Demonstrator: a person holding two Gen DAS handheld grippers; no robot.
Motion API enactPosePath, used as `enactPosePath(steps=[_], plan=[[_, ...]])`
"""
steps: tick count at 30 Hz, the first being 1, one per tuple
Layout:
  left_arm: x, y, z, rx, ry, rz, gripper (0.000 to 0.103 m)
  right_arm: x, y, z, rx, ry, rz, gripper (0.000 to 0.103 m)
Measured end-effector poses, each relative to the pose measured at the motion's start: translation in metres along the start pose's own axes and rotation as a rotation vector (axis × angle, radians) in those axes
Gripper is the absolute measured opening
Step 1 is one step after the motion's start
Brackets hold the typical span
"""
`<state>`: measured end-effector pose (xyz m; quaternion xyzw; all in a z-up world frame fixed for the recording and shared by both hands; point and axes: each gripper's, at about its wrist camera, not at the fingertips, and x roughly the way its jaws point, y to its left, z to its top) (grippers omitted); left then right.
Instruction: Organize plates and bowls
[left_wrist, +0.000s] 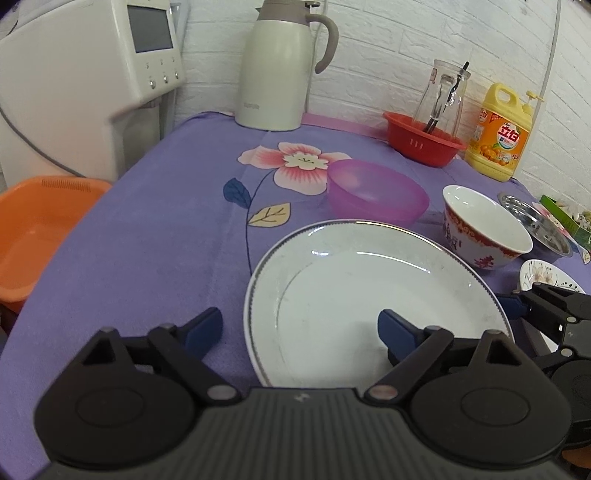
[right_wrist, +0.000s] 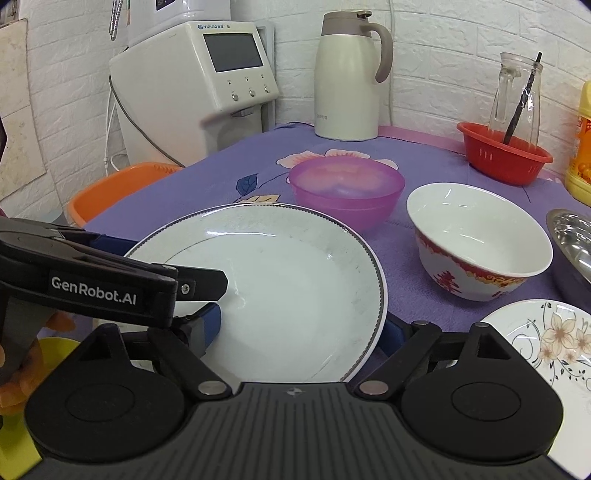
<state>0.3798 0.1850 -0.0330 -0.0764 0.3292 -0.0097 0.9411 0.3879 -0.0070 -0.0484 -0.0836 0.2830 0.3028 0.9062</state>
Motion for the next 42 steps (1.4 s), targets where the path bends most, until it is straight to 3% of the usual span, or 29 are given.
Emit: enactPosePath(steps=[2, 4, 6, 14, 24, 35, 42], plan=[[0.000, -0.001, -0.001, 0.002, -0.003, 0.001, 0.090, 0.000, 0.000, 0.000, -0.001, -0.001, -0.001, 0.103], [-0.001, -0.002, -0.001, 0.010, -0.008, -0.030, 0.078, 0.000, 0.000, 0.000, 0.000, -0.001, 0.000, 0.103], [-0.001, -0.005, -0.001, 0.012, -0.006, -0.040, 0.074, -0.001, 0.000, 0.000, 0.002, 0.002, 0.003, 0.103], [-0.012, -0.005, 0.009, -0.022, -0.034, -0.034, 0.074, -0.017, 0.001, 0.008, 0.040, -0.019, 0.013, 0.103], [-0.052, -0.017, 0.017, 0.008, -0.074, -0.002, 0.074, -0.047, 0.008, 0.019, 0.073, -0.060, 0.025, 0.103], [-0.130, -0.018, -0.064, -0.005, -0.054, 0.078, 0.074, -0.108, 0.067, -0.034, 0.065, -0.036, 0.086, 0.103], [-0.137, -0.020, -0.097, -0.015, -0.042, 0.103, 0.074, -0.114, 0.089, -0.065, 0.026, -0.008, 0.056, 0.103]])
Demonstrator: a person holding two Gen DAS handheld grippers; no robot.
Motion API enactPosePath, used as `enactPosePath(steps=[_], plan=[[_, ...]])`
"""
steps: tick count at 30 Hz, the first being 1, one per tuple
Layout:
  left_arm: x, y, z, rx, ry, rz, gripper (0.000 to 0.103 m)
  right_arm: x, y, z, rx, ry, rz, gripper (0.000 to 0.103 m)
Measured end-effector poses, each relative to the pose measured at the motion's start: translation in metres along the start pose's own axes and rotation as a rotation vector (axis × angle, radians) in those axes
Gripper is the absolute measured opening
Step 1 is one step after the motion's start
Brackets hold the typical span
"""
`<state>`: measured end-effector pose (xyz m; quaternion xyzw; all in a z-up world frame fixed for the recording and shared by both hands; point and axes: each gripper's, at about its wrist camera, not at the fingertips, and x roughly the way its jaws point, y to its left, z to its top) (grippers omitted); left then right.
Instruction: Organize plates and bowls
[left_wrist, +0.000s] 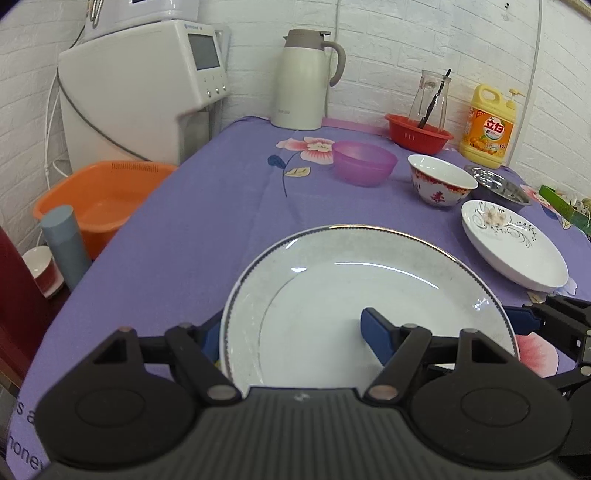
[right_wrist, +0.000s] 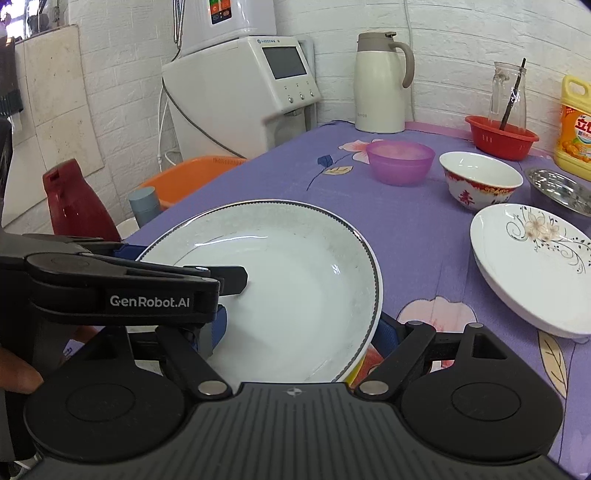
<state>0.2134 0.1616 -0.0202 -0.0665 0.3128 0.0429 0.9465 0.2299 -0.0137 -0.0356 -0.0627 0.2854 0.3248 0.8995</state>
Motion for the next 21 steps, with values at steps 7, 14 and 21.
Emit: enactPosePath(steps=[7, 14, 21], plan=[[0.003, -0.001, -0.009, 0.007, -0.018, 0.003, 0.074, 0.006, 0.006, -0.005, -0.085, 0.002, -0.052, 0.103], [-0.014, -0.016, -0.002, 0.115, -0.130, 0.065, 0.090, 0.009, 0.000, -0.009, -0.072, 0.036, -0.027, 0.103], [-0.025, -0.022, 0.024, 0.013, -0.171, -0.034, 0.098, -0.034, -0.050, 0.005, 0.115, -0.138, -0.063, 0.103]])
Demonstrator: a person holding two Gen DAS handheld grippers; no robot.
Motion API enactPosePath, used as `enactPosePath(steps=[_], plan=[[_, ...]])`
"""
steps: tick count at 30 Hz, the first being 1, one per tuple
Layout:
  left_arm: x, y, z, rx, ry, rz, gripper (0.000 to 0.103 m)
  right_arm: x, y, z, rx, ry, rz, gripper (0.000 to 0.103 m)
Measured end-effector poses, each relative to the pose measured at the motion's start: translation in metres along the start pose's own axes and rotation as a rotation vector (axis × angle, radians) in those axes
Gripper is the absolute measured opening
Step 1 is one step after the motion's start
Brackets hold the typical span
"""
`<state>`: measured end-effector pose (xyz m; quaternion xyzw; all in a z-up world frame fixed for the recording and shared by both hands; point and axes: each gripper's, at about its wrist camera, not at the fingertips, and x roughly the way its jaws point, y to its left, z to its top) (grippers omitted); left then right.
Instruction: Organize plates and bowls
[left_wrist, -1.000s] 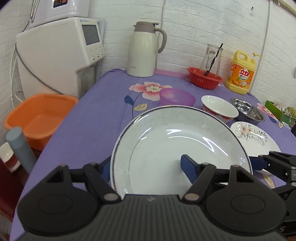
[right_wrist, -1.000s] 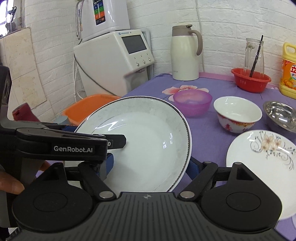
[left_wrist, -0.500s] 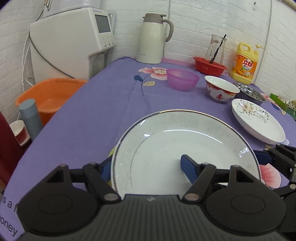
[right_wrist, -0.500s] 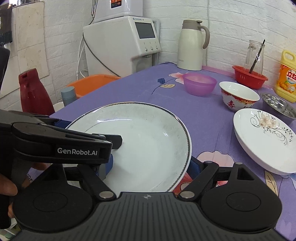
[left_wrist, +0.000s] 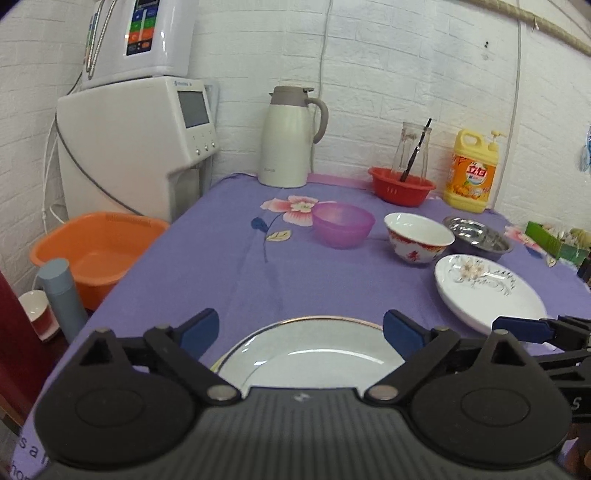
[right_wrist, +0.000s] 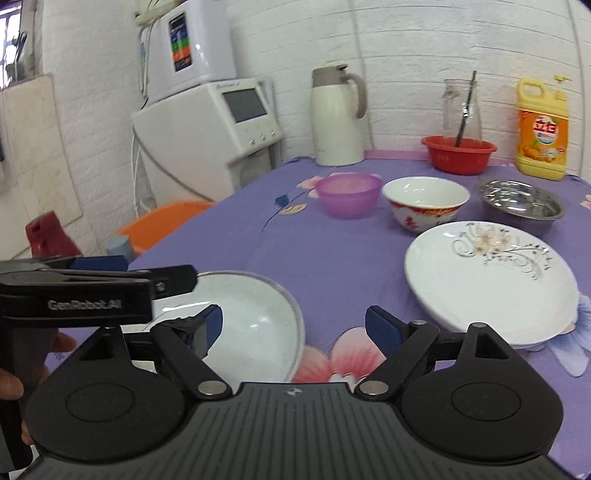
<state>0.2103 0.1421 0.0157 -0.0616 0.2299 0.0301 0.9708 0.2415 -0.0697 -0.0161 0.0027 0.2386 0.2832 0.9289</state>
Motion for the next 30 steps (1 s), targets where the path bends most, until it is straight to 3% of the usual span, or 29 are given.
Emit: enactPosePath(steps=[6, 13, 19, 23, 30], plan=[[0.016, -0.037, 0.016, -0.033, 0.012, -0.117, 0.100, -0.027, -0.072, 0.009, 0.115, -0.061, -0.158, 0.103], [0.064, -0.096, 0.023, -0.078, 0.140, -0.192, 0.102, -0.013, -0.145, 0.018, 0.167, -0.037, -0.278, 0.103], [0.120, -0.131, 0.038, -0.092, 0.241, -0.219, 0.102, 0.030, -0.178, 0.023, 0.139, 0.052, -0.274, 0.103], [0.155, -0.141, 0.040, -0.090, 0.312, -0.199, 0.102, 0.035, -0.185, 0.013, 0.174, 0.071, -0.238, 0.103], [0.185, -0.158, 0.035, -0.036, 0.367, -0.153, 0.102, 0.036, -0.186, 0.012, 0.176, 0.071, -0.231, 0.103]])
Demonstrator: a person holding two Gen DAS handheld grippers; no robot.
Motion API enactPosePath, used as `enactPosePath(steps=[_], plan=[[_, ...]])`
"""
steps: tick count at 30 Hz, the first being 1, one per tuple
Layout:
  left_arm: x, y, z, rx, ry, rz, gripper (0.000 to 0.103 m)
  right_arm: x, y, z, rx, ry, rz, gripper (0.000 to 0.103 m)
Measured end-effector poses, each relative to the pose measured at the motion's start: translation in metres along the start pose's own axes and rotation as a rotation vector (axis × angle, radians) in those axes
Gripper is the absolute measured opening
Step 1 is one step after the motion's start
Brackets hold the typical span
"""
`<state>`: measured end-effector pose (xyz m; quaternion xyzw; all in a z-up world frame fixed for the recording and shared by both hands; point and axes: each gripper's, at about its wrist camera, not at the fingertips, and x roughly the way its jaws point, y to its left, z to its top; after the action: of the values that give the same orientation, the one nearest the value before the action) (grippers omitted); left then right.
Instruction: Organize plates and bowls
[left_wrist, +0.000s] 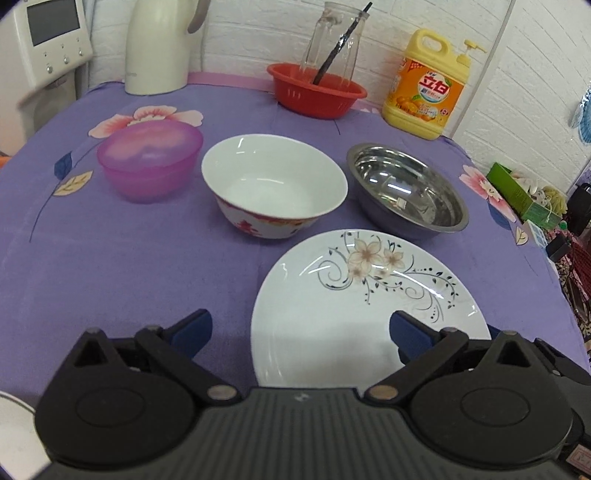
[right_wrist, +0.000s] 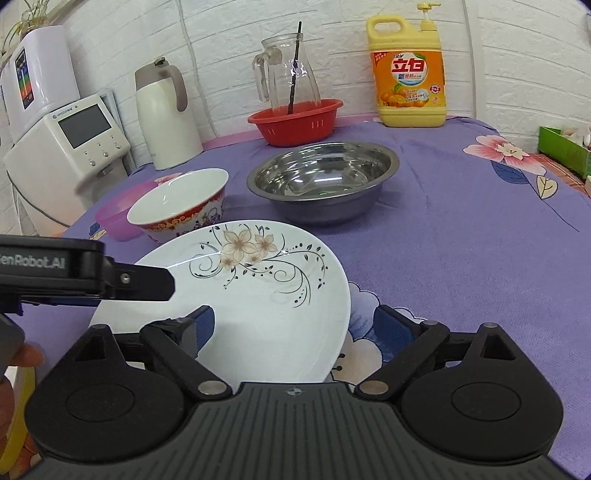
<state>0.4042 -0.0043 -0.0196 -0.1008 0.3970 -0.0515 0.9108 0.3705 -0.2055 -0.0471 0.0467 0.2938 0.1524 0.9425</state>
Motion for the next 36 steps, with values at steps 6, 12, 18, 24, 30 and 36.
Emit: enactPosePath(steps=[6, 12, 18, 24, 30, 36], plan=[[0.014, -0.002, 0.000, 0.002, 0.013, 0.016, 0.102, 0.003, 0.002, -0.001, -0.022, 0.000, 0.007, 0.103], [0.015, -0.004, -0.001, 0.014, 0.002, 0.022, 0.102, 0.006, 0.006, -0.001, -0.057, 0.013, -0.007, 0.103], [0.015, -0.002, -0.001, 0.005, -0.007, -0.006, 0.101, 0.005, 0.009, -0.003, -0.071, 0.017, -0.018, 0.103], [0.019, -0.023, -0.012, 0.129, -0.020, 0.041, 0.100, 0.007, 0.018, -0.005, -0.114, 0.029, -0.001, 0.103], [0.017, -0.025, -0.013, 0.162, -0.023, 0.023, 0.093, 0.008, 0.019, -0.004, -0.129, 0.033, 0.008, 0.103], [0.016, -0.024, -0.013, 0.169, -0.032, -0.009, 0.084, 0.008, 0.021, -0.005, -0.142, 0.023, 0.014, 0.103]])
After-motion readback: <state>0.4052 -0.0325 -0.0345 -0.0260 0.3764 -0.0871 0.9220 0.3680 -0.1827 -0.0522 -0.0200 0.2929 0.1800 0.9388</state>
